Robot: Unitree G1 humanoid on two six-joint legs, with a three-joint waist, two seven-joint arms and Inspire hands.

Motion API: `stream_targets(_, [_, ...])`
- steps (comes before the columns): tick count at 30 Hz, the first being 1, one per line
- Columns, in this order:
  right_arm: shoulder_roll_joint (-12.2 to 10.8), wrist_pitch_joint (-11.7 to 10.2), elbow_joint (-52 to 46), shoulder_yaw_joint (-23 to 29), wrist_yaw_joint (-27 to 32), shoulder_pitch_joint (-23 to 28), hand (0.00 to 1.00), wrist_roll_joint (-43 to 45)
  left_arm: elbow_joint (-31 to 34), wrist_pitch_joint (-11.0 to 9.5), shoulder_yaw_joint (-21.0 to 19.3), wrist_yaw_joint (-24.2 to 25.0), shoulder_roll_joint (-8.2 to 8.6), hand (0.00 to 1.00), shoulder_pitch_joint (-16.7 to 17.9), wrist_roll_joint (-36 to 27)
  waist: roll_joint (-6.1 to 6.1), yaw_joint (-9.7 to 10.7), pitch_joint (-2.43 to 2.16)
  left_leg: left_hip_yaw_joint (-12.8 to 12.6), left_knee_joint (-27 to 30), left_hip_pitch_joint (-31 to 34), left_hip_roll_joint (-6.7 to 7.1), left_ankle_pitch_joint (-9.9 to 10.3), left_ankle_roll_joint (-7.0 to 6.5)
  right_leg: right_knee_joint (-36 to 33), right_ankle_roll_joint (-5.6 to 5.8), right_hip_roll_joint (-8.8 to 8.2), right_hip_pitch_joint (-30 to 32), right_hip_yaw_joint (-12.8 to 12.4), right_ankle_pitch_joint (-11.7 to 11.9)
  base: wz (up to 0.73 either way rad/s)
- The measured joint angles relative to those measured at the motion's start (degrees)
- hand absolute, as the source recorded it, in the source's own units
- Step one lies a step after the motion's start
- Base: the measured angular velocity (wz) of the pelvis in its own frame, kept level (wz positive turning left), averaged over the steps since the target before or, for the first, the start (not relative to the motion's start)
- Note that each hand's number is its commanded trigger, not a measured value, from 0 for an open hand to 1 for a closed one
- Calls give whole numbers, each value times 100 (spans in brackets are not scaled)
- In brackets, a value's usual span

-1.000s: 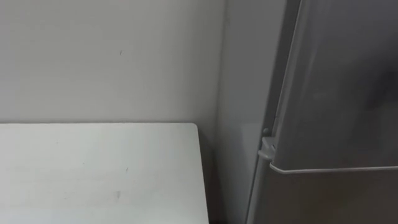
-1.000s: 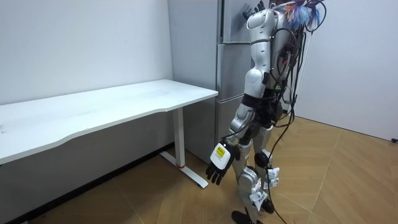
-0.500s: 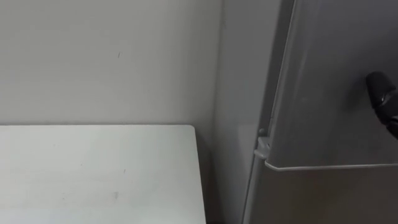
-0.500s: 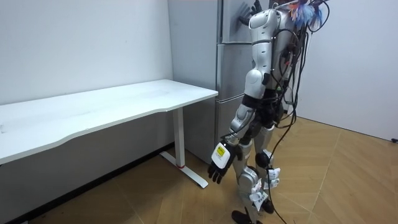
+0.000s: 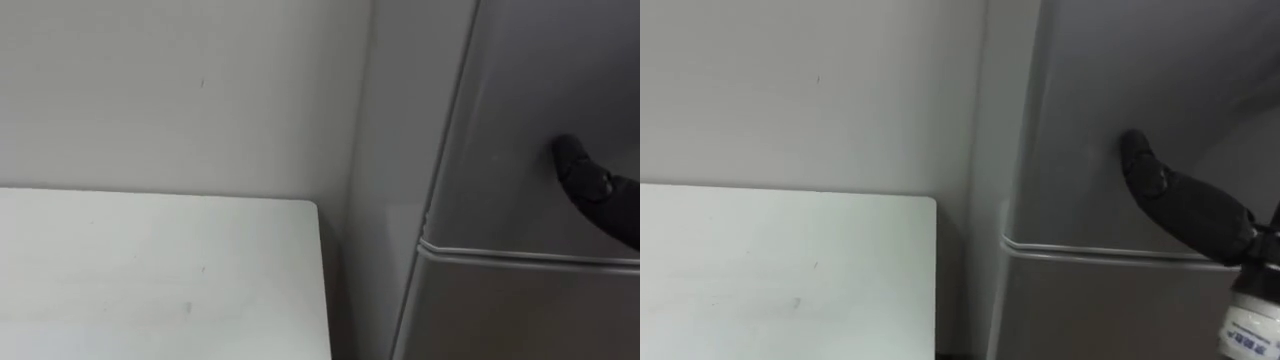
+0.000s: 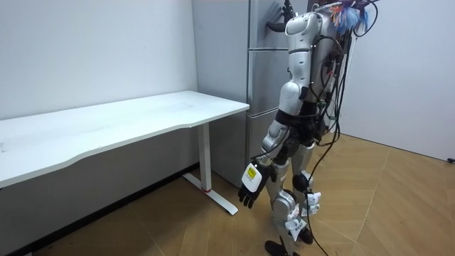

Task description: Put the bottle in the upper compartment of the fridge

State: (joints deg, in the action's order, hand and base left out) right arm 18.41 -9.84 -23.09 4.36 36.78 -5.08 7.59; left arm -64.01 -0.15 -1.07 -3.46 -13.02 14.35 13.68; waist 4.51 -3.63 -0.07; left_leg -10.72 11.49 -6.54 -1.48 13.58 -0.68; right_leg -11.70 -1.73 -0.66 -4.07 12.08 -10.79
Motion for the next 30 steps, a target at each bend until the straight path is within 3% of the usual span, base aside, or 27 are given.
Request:
stream_targets(11, [42, -17, 387, -54, -15, -101, 0, 328, 175, 167, 5, 283, -89, 0, 84, 228, 8, 10, 31, 186, -16, 9, 11, 0, -1, -6, -13, 0, -49, 78, 18, 3])
stream_targets(30, [42, -89, 933, -32, -136, -304, 0, 648, 667, 365, -22, 411, -97, 0, 265, 222, 9, 8, 28, 552, 87, 94, 37, -45, 18, 2, -84, 21, -50, 166, 66, 2])
